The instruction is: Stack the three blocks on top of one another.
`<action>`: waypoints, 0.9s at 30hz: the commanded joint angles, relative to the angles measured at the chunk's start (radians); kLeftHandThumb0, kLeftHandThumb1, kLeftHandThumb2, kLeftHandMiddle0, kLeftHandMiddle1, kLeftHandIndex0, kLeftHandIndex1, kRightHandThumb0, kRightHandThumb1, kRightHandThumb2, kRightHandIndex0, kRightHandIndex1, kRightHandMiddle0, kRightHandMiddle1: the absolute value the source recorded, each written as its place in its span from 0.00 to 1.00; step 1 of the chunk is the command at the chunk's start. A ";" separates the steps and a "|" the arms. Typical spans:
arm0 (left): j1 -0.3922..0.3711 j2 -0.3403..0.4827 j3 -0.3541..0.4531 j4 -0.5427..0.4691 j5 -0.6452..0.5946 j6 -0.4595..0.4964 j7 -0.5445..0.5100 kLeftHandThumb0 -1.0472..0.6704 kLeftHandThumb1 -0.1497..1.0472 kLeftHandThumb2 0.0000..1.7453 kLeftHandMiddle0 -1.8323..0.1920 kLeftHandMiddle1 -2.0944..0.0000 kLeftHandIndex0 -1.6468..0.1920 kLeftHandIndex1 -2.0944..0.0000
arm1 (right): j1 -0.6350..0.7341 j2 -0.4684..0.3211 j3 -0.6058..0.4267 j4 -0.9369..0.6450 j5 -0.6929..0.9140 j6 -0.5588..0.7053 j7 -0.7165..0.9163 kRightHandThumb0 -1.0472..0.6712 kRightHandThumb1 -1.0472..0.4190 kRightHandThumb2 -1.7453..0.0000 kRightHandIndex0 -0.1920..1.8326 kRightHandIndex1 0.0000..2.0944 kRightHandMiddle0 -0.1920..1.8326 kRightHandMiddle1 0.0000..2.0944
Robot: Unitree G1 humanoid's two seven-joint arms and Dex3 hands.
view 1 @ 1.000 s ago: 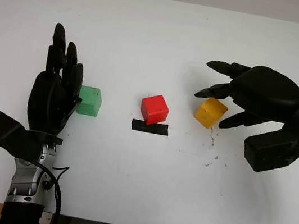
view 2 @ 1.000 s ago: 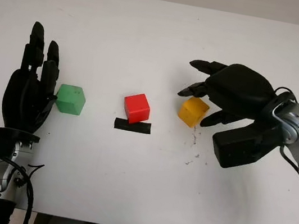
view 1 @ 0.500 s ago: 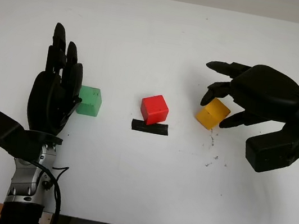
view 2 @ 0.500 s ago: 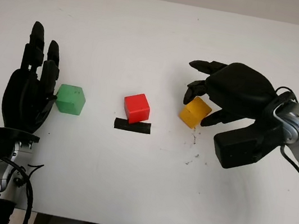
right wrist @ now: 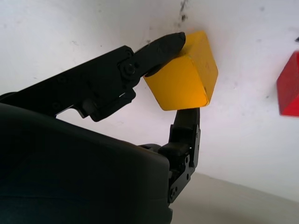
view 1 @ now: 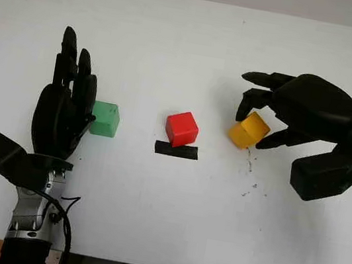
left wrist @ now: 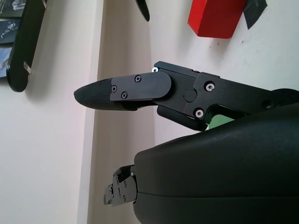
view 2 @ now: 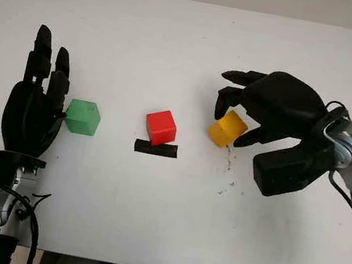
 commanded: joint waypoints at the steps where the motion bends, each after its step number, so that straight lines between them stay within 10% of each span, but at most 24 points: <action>1: 0.021 0.007 0.007 -0.017 -0.006 -0.008 -0.008 0.24 1.00 0.26 1.00 1.00 1.00 1.00 | -0.048 0.004 -0.029 -0.063 0.031 0.055 0.048 0.40 0.11 0.97 0.24 0.03 0.37 0.54; 27: 0.035 -0.006 -0.002 -0.047 -0.006 0.011 -0.007 0.25 1.00 0.25 1.00 1.00 1.00 1.00 | -0.332 0.267 0.065 -0.189 0.142 0.632 0.434 0.36 0.11 0.97 0.27 0.04 0.31 0.73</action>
